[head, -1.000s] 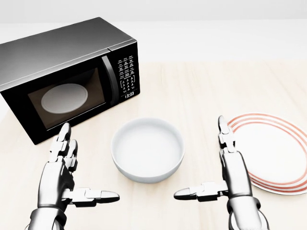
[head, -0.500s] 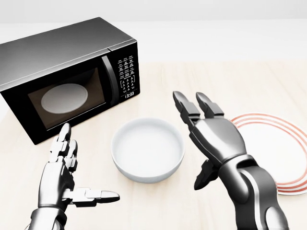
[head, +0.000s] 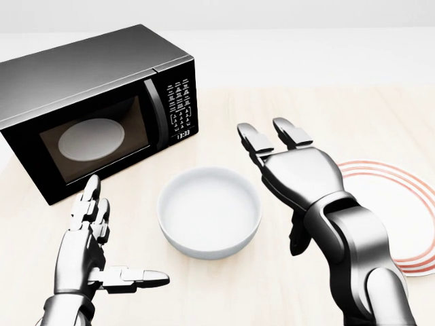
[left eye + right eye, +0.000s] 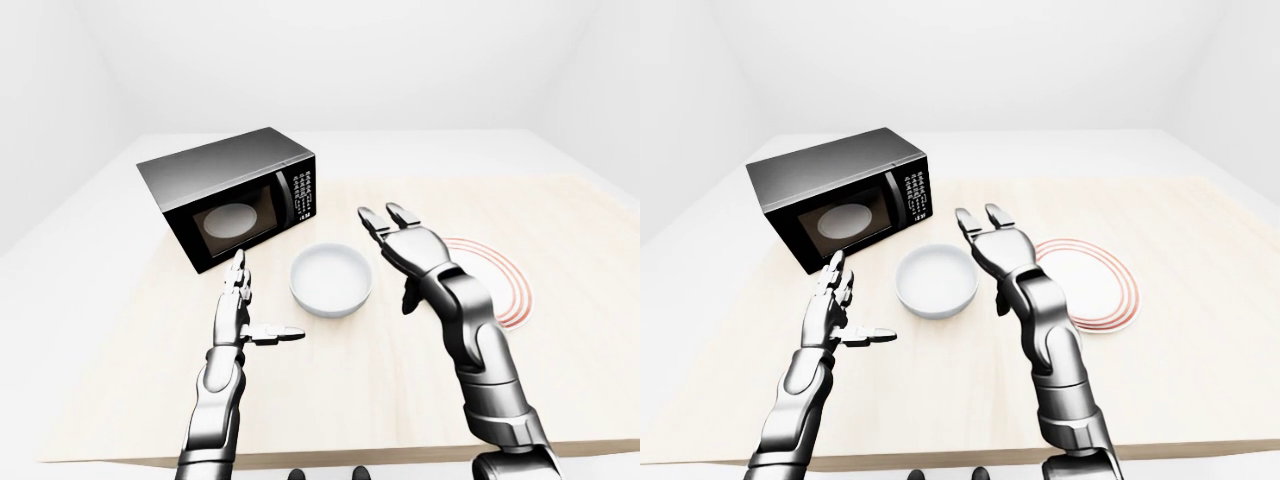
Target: Pick up the white bowl and put it on the plate.
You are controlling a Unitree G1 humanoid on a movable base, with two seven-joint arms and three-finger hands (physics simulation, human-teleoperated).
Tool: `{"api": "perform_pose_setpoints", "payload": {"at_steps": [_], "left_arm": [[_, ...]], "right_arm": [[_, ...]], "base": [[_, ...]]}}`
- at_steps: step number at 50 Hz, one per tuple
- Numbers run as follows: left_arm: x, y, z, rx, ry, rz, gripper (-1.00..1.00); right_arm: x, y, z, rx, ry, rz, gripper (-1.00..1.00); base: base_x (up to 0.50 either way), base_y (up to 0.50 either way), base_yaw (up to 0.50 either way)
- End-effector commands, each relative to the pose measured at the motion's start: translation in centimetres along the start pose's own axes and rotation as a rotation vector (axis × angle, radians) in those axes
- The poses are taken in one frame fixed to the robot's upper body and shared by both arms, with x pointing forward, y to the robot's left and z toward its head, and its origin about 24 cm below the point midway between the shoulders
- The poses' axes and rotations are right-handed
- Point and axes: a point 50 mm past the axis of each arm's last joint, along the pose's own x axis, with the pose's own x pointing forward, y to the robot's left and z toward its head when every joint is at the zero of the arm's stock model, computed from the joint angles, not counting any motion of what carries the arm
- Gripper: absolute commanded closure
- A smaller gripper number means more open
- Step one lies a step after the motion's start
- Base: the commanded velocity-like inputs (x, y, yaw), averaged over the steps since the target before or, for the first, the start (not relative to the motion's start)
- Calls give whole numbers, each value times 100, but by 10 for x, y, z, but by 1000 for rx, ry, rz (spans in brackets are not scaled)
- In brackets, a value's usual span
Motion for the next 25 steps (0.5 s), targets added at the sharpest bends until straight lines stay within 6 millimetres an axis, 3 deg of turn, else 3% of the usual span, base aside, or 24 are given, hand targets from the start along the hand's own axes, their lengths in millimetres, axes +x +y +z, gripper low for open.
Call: {"api": "perform_pose_setpoints", "payload": {"at_steps": [1, 25], "left_arm": [[1, 0, -1, 0, 1, 1, -100], [0, 0, 1, -3, 0, 1, -100]], "right_arm": [[8, 1, 2, 18, -22, 52, -100], [19, 30, 25, 59, -84, 167, -100]], "base": [[0, 0, 0], [0, 0, 0]]}}
